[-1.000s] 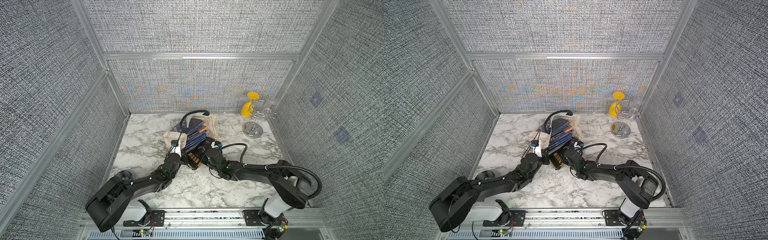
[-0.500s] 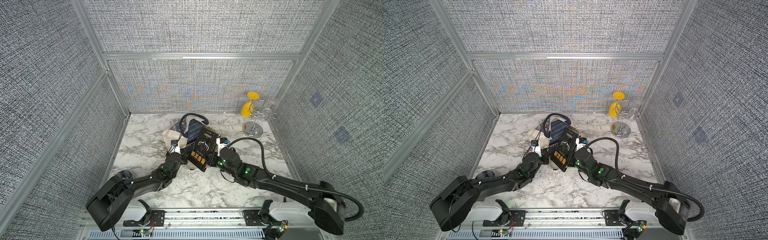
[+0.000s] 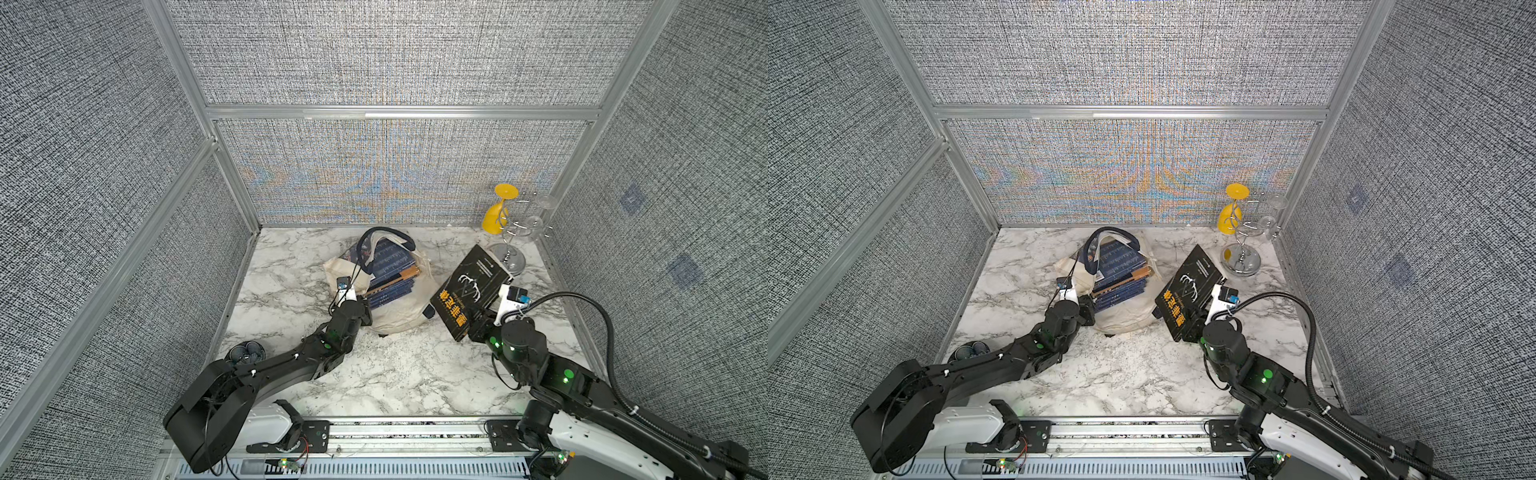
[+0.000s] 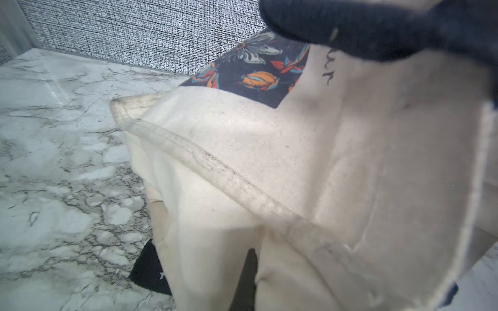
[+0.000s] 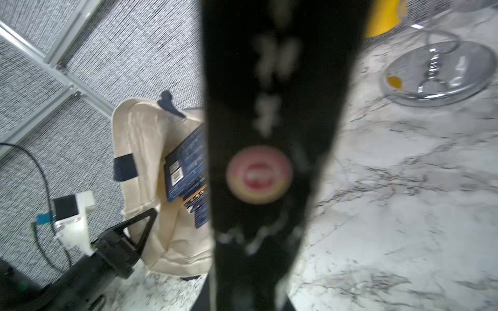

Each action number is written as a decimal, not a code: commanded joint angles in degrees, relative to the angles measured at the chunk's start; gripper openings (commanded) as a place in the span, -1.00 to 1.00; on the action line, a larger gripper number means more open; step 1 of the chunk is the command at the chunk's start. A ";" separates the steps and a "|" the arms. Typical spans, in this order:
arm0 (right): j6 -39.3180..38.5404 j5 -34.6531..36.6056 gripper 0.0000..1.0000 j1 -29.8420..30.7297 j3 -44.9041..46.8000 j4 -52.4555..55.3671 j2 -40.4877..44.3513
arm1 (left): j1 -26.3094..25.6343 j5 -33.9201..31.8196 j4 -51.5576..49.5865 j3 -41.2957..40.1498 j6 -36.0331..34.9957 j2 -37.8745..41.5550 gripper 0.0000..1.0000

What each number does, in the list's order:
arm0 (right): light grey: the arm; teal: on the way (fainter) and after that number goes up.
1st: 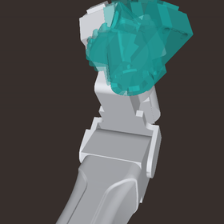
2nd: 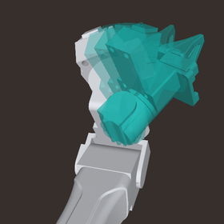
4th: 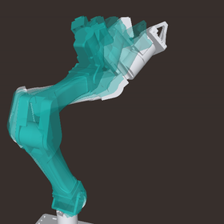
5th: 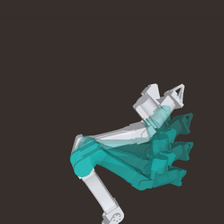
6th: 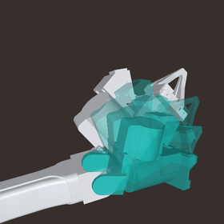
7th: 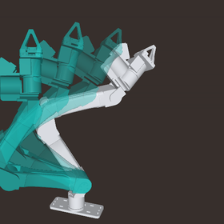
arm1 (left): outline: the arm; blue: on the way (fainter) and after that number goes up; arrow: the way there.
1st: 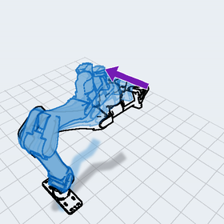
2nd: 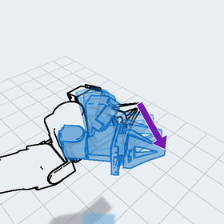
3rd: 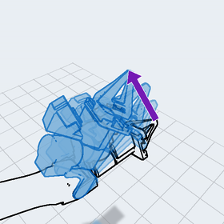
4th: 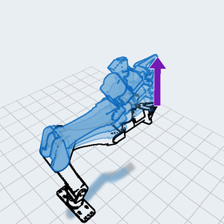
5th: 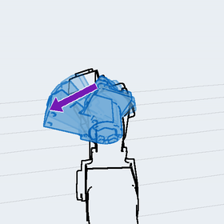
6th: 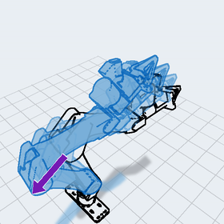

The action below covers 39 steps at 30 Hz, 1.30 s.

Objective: Take out the books from the canvas bag
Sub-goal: Place the book at the center of the board.

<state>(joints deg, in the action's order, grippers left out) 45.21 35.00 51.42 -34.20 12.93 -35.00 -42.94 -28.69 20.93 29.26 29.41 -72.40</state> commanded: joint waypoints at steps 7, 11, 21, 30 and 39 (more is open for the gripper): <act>8.01 11.01 -1.00 -2.72 5.37 5.00 9.33 | 0.16 -3.26 -4.06 0.50 1.29 -0.72 -1.00; 16.11 9.03 -1.00 -6.07 7.47 5.61 6.90 | 0.15 -0.65 0.03 -0.92 -0.33 0.12 -1.00; 27.96 -2.07 -1.00 -17.79 13.32 -12.58 -7.97 | 0.11 0.44 4.54 -3.50 -2.24 2.02 -1.00; 39.52 -1.60 -1.00 -23.35 16.23 -23.20 -22.94 | 0.15 1.28 5.36 -3.68 -2.51 1.71 -1.00; 49.16 -5.59 -0.89 -27.08 15.39 -35.64 -40.64 | 0.14 2.20 5.53 -3.15 -2.73 0.56 -1.00</act>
<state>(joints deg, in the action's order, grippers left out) 90.30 29.85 25.26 -18.24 -15.88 -72.97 -42.87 -26.89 24.77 25.69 27.33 -71.55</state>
